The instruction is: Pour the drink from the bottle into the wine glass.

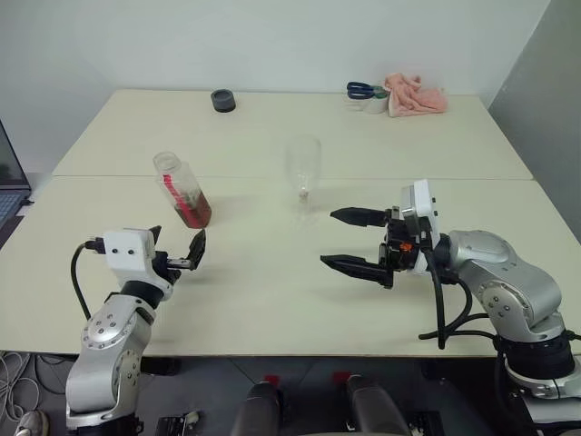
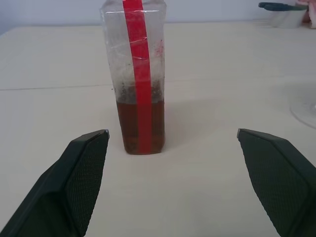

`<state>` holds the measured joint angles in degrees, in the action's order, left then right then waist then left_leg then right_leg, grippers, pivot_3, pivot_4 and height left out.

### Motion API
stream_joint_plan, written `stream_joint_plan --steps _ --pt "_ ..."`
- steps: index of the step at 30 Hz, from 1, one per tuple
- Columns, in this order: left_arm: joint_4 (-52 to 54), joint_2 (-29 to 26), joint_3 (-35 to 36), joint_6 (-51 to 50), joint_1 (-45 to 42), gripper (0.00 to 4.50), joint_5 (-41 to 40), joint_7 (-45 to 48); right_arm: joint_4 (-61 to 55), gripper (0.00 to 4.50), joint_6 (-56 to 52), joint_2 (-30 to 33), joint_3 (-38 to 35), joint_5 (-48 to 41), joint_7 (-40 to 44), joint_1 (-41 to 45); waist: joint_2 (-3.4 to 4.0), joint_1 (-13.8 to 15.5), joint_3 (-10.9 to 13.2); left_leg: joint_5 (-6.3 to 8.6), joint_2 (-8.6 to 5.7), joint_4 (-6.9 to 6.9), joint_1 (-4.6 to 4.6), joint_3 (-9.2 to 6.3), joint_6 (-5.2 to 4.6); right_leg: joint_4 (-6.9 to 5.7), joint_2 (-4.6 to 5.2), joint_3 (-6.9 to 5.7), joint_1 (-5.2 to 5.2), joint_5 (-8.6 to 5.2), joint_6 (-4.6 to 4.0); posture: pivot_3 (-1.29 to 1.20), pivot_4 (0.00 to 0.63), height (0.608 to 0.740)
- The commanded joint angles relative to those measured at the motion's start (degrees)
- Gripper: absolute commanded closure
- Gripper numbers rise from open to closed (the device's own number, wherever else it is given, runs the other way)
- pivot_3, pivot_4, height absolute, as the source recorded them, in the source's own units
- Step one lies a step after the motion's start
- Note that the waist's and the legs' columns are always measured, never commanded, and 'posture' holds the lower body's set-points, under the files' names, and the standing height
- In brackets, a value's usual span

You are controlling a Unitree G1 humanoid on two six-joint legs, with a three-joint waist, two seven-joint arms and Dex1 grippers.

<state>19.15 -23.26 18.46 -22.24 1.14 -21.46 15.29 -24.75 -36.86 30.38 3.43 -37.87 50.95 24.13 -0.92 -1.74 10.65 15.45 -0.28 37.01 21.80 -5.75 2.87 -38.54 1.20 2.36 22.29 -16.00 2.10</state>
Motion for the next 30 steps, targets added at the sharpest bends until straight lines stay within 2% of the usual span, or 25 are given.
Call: stream_joint_plan --steps 1,11,22,30 --pt "-1.99 -2.00 1.54 0.84 -2.16 0.00 0.20 1.38 -2.89 0.02 0.04 -0.41 -1.28 -1.60 -1.39 1.19 0.00 0.00 0.00 0.00 0.00 0.00 0.00 -0.01 0.00 0.00 0.00 -0.01 0.00 0.00 0.00 0.00 0.150 0.740" --pt "-9.11 -5.13 2.00 2.95 -6.21 0.00 0.75 4.06 -3.47 0.02 -0.24 -0.17 -1.55 -2.65 -3.62 1.31 0.00 -0.01 0.00 0.00 0.00 -0.01 0.00 -0.02 0.00 -0.01 0.01 -0.01 0.01 0.00 0.00 0.00 0.150 0.740" --pt "-18.11 -5.51 0.38 6.80 -12.17 0.00 3.04 6.32 -2.21 0.02 -0.37 -0.47 -2.49 -2.81 -5.49 0.15 -0.01 0.01 0.00 0.00 0.00 0.00 0.02 -0.06 0.00 0.00 0.01 -0.04 0.01 0.00 -0.01 0.00 0.150 0.740" --pt "-33.34 -5.33 -1.29 14.20 -22.07 0.00 6.69 7.11 -1.97 0.02 -0.20 -0.04 -2.85 -2.64 -5.41 0.45 -0.01 0.03 0.01 -0.01 -0.01 0.00 0.01 -0.05 0.01 -0.03 0.01 -0.05 0.02 0.01 0.00 0.00 0.150 0.740"
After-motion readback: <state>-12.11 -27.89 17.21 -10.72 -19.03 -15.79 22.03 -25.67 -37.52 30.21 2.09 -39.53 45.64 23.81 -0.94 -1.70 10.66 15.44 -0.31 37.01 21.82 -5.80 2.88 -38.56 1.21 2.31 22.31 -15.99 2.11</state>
